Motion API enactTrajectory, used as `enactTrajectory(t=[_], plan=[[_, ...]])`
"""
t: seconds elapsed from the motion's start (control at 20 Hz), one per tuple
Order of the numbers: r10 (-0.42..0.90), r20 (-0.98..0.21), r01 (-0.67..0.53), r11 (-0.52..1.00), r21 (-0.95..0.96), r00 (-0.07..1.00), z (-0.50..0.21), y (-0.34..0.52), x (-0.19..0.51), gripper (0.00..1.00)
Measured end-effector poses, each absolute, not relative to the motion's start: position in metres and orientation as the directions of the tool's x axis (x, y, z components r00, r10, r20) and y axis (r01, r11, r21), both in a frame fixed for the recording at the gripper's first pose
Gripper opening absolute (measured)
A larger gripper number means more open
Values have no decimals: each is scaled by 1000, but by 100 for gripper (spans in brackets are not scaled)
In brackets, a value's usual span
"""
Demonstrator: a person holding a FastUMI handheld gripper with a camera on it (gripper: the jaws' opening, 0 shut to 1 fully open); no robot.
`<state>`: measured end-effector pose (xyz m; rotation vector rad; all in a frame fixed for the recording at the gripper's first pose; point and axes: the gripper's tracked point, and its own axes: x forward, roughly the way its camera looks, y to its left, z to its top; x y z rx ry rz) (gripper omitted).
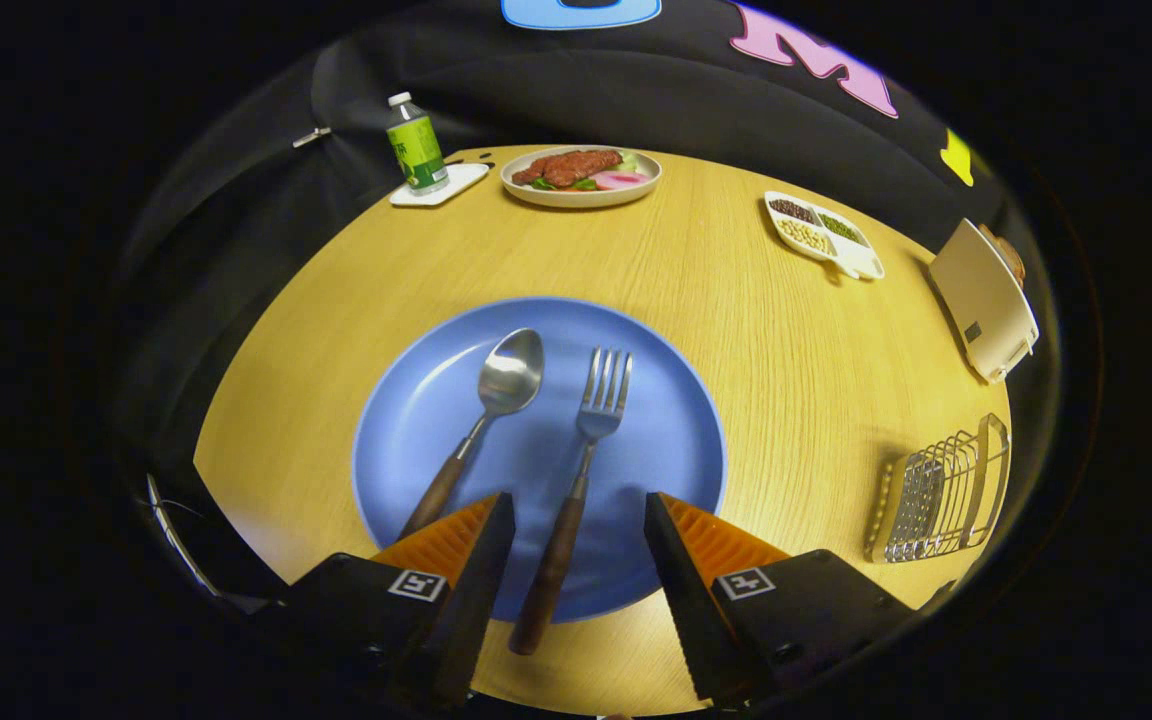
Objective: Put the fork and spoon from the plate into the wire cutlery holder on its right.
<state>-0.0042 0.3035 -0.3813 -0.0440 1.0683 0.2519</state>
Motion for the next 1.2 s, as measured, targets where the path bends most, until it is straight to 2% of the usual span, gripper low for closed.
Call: enactTrajectory(t=[0.05, 0.1, 0.2, 0.25, 0.3, 0.35, 0.4, 0.7, 0.8, 1.2], plan=[[182, -876, -218, 972, 90, 447, -384, 305, -4, 78], [179, -881, -217, 972, 89, 438, -387, 304, -4, 64], [175, -882, -222, 972, 82, 438, -388, 305, 0, 53], [167, -890, -228, 971, 73, 424, -391, 304, -3, 52], [149, -891, -229, 972, 52, 429, -388, 300, 0, 39], [147, -896, -224, 973, 55, 419, -389, 301, 0, 33], [148, -901, -213, 975, 64, 408, -387, 301, 1, 17], [228, -921, -208, 964, 167, 317, -387, 301, -1, 6], [248, -912, -198, 962, 190, 328, -374, 299, 3, 6], [308, -879, -309, 930, 198, 363, -294, 254, -6, 6]])
